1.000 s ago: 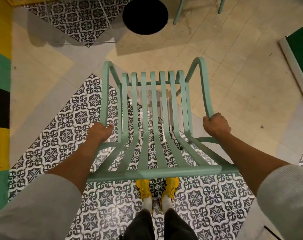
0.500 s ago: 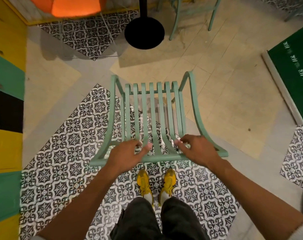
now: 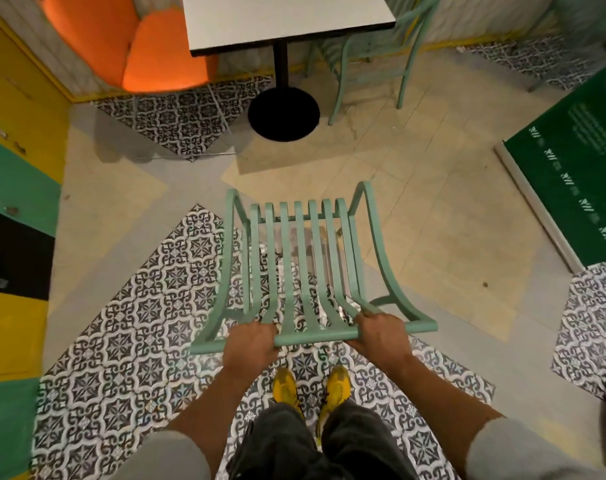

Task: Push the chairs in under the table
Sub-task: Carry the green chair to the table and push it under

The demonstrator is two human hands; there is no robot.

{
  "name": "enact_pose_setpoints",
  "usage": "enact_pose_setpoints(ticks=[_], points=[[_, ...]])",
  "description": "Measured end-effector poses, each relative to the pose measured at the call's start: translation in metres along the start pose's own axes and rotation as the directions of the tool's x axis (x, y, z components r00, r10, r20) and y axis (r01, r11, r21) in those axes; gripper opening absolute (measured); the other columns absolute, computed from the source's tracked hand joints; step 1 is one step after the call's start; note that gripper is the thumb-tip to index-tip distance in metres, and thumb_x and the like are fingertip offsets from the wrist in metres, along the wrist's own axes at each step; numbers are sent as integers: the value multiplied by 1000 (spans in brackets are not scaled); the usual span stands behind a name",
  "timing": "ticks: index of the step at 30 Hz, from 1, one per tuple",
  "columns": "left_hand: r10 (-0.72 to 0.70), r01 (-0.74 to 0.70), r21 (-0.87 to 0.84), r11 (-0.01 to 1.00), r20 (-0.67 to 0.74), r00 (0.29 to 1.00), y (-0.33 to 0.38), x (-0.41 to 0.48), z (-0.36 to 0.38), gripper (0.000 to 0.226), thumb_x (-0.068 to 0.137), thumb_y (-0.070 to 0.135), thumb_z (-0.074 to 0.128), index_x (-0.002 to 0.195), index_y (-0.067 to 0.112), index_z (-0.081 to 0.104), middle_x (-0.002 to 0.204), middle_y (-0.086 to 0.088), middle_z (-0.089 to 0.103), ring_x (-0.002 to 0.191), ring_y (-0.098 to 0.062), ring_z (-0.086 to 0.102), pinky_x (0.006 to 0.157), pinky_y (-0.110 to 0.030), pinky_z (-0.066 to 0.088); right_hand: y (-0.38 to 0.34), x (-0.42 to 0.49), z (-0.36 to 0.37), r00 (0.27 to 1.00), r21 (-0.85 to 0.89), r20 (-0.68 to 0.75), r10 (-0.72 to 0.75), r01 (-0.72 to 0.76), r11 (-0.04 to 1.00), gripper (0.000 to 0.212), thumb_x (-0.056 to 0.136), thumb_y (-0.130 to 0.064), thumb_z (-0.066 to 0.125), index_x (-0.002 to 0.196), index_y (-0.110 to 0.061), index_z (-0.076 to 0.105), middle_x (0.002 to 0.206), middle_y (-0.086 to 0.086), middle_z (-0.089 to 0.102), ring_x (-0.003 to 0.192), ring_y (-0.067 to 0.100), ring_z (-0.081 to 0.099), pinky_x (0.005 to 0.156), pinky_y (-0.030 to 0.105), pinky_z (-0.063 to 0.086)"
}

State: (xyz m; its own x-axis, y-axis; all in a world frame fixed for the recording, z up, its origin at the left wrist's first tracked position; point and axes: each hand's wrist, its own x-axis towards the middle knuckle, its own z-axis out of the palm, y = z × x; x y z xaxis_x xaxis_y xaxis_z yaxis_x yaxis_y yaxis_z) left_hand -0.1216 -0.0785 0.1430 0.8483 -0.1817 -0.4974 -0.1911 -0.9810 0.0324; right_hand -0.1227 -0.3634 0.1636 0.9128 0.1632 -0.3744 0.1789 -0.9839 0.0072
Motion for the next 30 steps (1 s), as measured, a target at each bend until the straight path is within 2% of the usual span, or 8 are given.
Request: enact_pose_setpoints(ticks=[4,8,12,20,25,30], points=[[17,-17,27,999,1,1000,4,-1,-6,29,85,51,70,103,29,76,84,6,76,76,-19,74,74,-34,60,4,3,10,1000,-12,0,-16,16,1000,51,91,-75,61,114,-31,71,96,-8,74,78,14,72,73,31,58],[35,-35,22,999,-5,999,3,-1,-6,34,84,60,69,104,32,74,85,9,75,75,-16,72,71,-33,60,1,5,18,1000,-34,-1,17,-17,999,53,87,-79,61,112,-33,72,95,-10,75,75,12,70,76,32,59],[66,-66,-16,998,-24,998,3,1,-8,32,86,57,69,105,32,73,86,11,73,74,-14,70,74,-34,61,2,7,14,1000,-35,1,25,-25,999,52,86,-77,64,111,-33,73,89,-9,74,74,13,70,76,32,57],[87,-86,25,996,-73,994,5,22,-14,32,87,57,68,105,30,74,85,9,73,72,-13,69,71,-32,60,14,32,8,999,-56,-25,22,-23,998,53,85,-77,64,111,-32,74,91,-7,76,80,17,74,86,36,54],[43,-42,9,999,-56,997,9,48,-25,30,86,55,70,107,33,74,86,11,72,71,-9,64,71,-30,58,31,56,5,1000,-34,-29,11,-12,999,54,86,-79,61,103,-30,72,83,-9,71,72,15,69,80,33,55],[-22,22,-23,1000,-41,999,25,75,-49,24,87,46,70,105,31,76,89,9,75,80,-14,72,75,-33,58,52,81,-9,999,-24,-27,-22,21,999,54,86,-81,59,100,-31,72,79,-9,69,64,15,63,65,31,46]])
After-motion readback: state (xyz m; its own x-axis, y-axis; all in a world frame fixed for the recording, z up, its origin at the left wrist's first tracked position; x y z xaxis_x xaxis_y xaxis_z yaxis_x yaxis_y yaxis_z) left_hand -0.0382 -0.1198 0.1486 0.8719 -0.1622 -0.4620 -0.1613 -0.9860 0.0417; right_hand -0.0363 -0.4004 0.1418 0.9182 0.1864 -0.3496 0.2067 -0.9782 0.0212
